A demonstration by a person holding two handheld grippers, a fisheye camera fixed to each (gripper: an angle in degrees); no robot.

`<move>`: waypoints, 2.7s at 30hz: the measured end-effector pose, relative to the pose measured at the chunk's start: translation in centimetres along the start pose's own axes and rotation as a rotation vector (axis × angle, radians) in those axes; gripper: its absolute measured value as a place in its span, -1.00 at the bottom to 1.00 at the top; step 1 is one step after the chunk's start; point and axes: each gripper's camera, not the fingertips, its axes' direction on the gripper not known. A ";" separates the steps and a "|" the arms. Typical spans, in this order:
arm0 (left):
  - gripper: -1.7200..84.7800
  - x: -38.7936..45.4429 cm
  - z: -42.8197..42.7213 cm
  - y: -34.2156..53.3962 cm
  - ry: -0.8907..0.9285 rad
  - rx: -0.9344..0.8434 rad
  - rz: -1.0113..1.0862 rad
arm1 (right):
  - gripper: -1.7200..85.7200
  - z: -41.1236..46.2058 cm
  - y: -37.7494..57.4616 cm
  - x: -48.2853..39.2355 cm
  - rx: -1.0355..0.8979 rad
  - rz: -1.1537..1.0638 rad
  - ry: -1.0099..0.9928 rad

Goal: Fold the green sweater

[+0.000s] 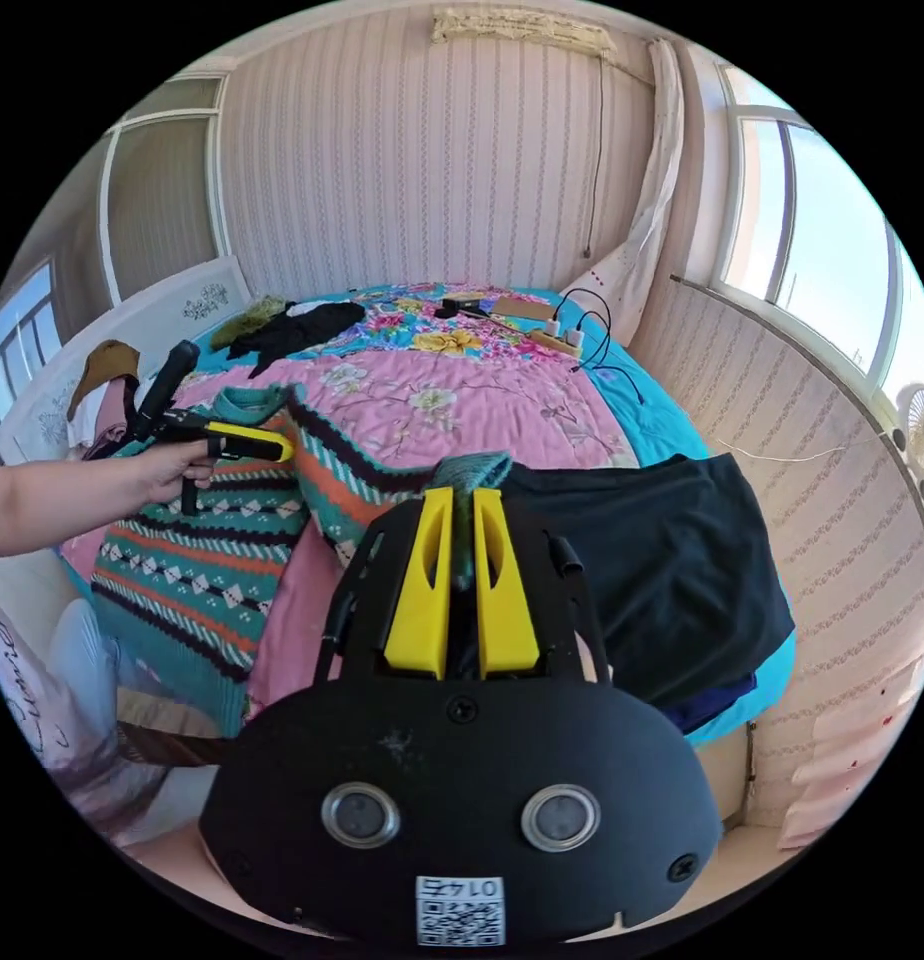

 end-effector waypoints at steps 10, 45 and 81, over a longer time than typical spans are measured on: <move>-0.86 0.5 3.9 -3.3 -0.037 0.066 0.011 | -0.90 -0.4 2.4 2.5 0.288 0.201 0.089; -0.98 -6.4 -18.8 25.7 -0.132 0.086 0.140 | -0.71 16.5 -8.0 -21.5 0.059 -0.051 -0.465; -0.94 -39.4 -53.0 68.5 -0.728 0.527 -0.712 | -0.82 40.8 -28.1 -74.2 -0.349 -0.221 -0.693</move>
